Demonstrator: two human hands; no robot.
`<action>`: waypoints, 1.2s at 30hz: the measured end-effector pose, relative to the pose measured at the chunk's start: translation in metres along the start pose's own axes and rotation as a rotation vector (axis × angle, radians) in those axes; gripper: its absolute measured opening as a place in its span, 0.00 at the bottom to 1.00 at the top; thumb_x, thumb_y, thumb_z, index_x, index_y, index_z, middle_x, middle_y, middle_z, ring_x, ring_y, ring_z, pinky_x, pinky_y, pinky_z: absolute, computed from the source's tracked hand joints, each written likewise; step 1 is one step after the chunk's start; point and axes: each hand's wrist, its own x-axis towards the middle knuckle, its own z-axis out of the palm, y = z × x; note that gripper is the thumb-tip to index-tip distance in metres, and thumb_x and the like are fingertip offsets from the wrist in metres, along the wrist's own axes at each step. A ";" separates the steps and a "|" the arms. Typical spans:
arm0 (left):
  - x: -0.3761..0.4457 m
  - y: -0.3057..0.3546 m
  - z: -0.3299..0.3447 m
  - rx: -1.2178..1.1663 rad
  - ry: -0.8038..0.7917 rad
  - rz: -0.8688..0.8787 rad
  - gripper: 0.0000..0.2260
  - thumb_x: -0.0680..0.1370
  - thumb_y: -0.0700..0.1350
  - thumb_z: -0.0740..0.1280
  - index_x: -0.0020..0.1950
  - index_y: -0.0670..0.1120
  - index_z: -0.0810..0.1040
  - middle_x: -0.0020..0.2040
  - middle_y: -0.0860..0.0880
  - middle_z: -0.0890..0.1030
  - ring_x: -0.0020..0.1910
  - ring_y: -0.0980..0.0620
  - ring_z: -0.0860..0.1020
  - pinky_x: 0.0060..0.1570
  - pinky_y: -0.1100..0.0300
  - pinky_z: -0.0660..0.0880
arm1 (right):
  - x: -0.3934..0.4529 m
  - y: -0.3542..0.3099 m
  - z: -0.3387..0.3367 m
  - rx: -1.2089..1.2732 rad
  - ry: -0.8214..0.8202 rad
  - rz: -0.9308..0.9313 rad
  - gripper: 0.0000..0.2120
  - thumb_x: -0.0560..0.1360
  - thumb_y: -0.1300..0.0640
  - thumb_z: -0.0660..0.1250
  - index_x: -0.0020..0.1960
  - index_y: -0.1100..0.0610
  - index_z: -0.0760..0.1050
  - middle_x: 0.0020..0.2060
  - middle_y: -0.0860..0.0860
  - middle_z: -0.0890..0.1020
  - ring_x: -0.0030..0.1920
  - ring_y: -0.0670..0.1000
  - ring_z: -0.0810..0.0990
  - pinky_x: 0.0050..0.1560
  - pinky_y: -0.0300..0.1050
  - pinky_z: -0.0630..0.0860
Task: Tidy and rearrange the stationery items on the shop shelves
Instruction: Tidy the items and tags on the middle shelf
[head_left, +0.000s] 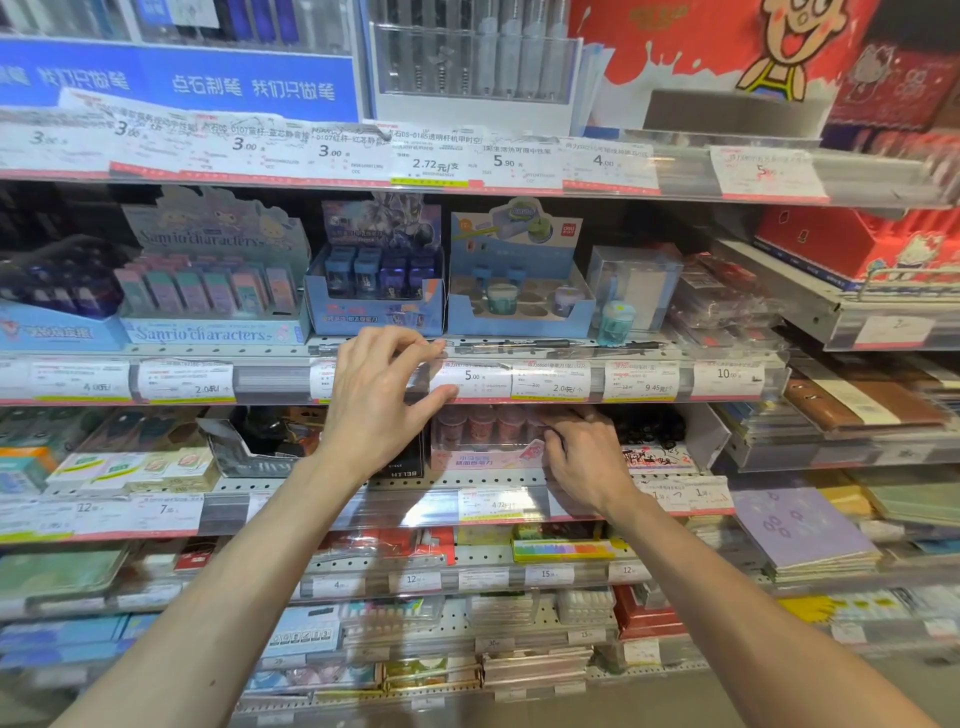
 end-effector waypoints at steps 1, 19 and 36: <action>0.000 0.000 0.000 0.004 0.001 0.001 0.21 0.72 0.55 0.75 0.61 0.47 0.80 0.55 0.48 0.78 0.56 0.47 0.73 0.55 0.51 0.68 | 0.000 -0.001 0.001 0.000 -0.007 0.005 0.17 0.80 0.52 0.54 0.52 0.52 0.82 0.48 0.53 0.86 0.50 0.60 0.80 0.56 0.53 0.72; -0.002 -0.002 0.002 -0.011 0.033 0.008 0.20 0.73 0.54 0.74 0.61 0.46 0.81 0.54 0.49 0.78 0.55 0.45 0.74 0.56 0.48 0.69 | -0.040 -0.025 -0.022 0.046 0.012 -0.106 0.19 0.81 0.48 0.59 0.69 0.55 0.72 0.60 0.49 0.78 0.62 0.51 0.74 0.67 0.50 0.70; 0.005 -0.022 -0.015 -0.042 -0.086 0.114 0.22 0.73 0.53 0.75 0.64 0.49 0.79 0.55 0.52 0.77 0.55 0.49 0.73 0.55 0.54 0.69 | 0.030 -0.101 -0.135 0.134 0.295 -0.111 0.09 0.78 0.51 0.66 0.56 0.53 0.79 0.46 0.44 0.80 0.44 0.45 0.78 0.47 0.43 0.75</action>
